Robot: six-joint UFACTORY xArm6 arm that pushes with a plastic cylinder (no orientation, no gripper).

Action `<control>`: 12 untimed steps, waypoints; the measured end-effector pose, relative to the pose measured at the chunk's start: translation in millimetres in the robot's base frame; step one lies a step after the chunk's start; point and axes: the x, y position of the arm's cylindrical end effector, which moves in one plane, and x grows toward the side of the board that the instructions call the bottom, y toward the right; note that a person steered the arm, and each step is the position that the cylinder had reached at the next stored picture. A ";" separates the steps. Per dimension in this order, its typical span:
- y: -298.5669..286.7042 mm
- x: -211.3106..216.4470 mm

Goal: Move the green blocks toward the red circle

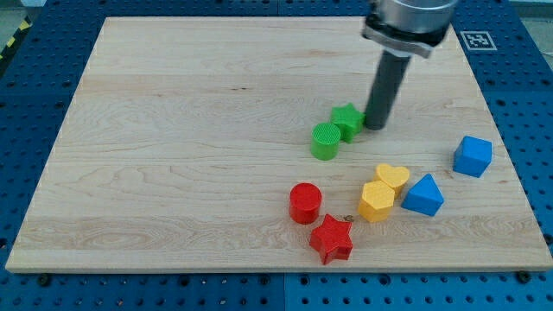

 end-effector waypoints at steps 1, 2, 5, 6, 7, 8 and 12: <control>-44.2 0.0; -56.0 -0.4; -126.7 2.1; -100.8 17.6; -67.7 27.1; -60.4 51.3; -35.1 84.4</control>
